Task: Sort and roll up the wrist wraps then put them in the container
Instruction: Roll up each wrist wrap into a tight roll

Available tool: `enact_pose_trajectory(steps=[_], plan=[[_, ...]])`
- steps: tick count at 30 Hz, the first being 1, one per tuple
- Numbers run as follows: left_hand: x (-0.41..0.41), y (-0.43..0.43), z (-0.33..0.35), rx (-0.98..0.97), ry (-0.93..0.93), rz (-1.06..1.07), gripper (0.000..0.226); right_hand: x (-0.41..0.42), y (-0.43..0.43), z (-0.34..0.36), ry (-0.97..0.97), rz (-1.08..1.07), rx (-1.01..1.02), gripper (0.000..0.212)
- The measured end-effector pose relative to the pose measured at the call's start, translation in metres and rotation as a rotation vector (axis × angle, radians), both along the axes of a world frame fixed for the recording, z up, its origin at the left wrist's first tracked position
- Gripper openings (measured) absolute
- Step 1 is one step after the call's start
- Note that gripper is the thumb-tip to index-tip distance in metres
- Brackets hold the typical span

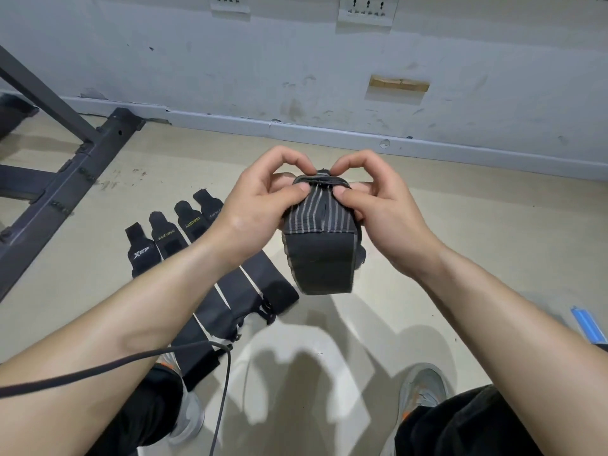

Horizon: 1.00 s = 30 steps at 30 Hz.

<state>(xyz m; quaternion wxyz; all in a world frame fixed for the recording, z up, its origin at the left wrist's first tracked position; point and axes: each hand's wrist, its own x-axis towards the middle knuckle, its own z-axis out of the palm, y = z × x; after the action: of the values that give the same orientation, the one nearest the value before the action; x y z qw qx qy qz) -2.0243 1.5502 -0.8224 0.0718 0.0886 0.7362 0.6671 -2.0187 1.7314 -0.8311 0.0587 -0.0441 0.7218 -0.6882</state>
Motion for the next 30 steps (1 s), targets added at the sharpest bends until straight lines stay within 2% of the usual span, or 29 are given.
enact_pose_trajectory(steps=[3,10,15,17,20,24,27,30], plan=[[-0.003,-0.004,0.007,0.034,-0.073,-0.030,0.019,-0.002,0.001,0.003,-0.035,0.022,-0.134,0.025],[-0.003,-0.004,0.010,0.214,-0.306,-0.104,0.026,-0.004,0.004,0.004,-0.224,0.043,-0.236,0.038],[-0.007,-0.007,0.002,0.329,-0.407,-0.120,0.024,-0.003,0.005,0.005,-0.405,0.122,-0.517,0.023],[-0.008,-0.008,0.002,0.366,-0.441,-0.115,0.023,-0.004,0.005,0.004,-0.450,0.137,-0.568,0.021],[-0.005,-0.005,0.004,0.371,-0.441,-0.099,0.017,-0.006,0.004,0.003,-0.472,0.099,-0.559,0.023],[-0.004,0.000,0.002,0.152,-0.317,-0.048,0.018,-0.004,0.002,0.004,-0.401,0.059,-0.419,0.024],[-0.007,-0.003,-0.002,0.073,-0.298,-0.043,0.013,-0.004,0.001,0.000,-0.283,0.037,-0.283,0.019],[-0.010,-0.006,-0.007,0.020,-0.321,0.005,0.030,-0.005,0.003,-0.004,-0.247,-0.003,-0.221,0.013]])
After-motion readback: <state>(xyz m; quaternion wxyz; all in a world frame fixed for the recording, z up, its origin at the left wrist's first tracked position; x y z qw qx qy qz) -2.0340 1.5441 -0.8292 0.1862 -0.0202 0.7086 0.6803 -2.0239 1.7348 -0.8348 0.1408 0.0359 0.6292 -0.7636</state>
